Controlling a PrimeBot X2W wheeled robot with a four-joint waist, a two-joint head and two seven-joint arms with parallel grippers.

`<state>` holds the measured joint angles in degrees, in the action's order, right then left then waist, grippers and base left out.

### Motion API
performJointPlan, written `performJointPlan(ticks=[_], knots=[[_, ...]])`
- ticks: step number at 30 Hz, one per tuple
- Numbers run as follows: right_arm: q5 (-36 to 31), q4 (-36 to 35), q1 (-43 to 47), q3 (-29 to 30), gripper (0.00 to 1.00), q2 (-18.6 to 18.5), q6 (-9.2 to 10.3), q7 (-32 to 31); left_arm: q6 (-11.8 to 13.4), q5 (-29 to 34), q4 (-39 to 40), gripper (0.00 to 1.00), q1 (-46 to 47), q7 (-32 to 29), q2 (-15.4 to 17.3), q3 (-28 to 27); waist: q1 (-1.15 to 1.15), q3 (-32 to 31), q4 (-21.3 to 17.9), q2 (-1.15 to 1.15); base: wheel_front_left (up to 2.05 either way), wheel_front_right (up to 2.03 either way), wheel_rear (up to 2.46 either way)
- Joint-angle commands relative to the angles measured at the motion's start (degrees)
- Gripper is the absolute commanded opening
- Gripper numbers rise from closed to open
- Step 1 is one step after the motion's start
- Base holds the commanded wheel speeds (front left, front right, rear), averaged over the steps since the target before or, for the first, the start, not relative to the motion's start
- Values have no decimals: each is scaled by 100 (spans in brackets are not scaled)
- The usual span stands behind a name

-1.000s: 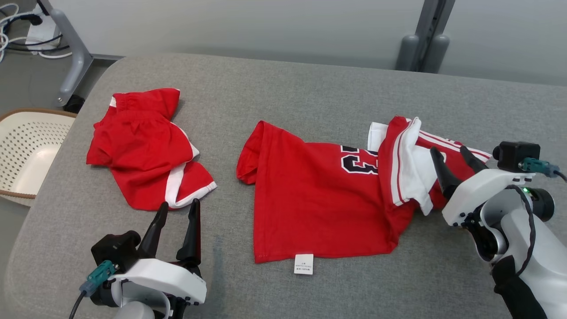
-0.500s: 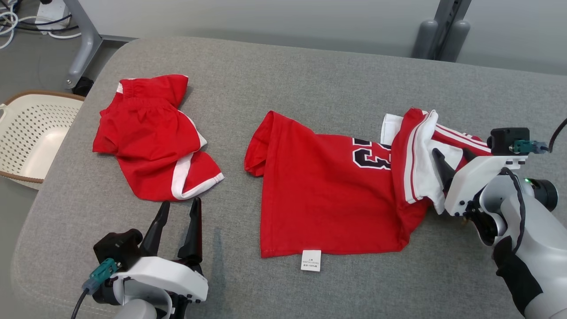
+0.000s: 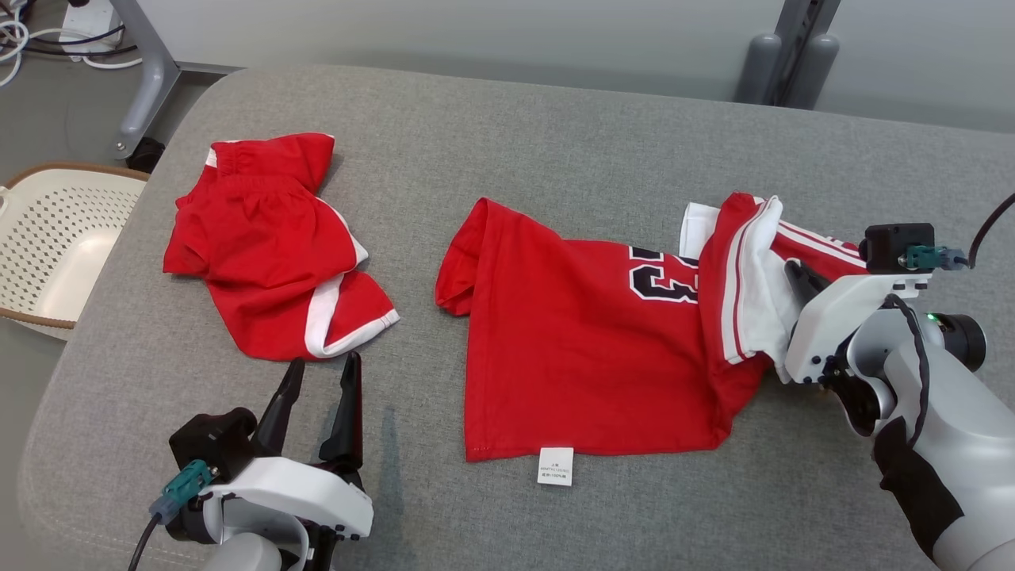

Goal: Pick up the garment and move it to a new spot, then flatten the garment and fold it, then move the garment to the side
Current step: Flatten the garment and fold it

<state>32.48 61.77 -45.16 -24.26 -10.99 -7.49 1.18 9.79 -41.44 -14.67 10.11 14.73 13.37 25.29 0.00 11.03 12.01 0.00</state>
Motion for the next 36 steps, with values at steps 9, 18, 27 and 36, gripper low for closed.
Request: performJointPlan(ticks=[9,18,27,36], knots=[[265,-79,21,-201,0,-23,-1,482,30,-30,-58,100,3,7,47,-21,0,-204,-93,0,0,0,0],[990,-834,806,-164,0,-113,-1,635,90,-144,-36,100,-299,-42,173,-90,0,-799,-543,0,0,0,0],[1302,-2017,1754,133,0,-634,-1,420,158,-208,80,100,-530,-76,231,-101,0,-1053,-1032,0,0,0,0],[1044,-2721,2925,1023,0,-711,-2,-27,174,-246,130,100,-599,-100,267,-97,0,-1023,-1144,0,0,0,0]])
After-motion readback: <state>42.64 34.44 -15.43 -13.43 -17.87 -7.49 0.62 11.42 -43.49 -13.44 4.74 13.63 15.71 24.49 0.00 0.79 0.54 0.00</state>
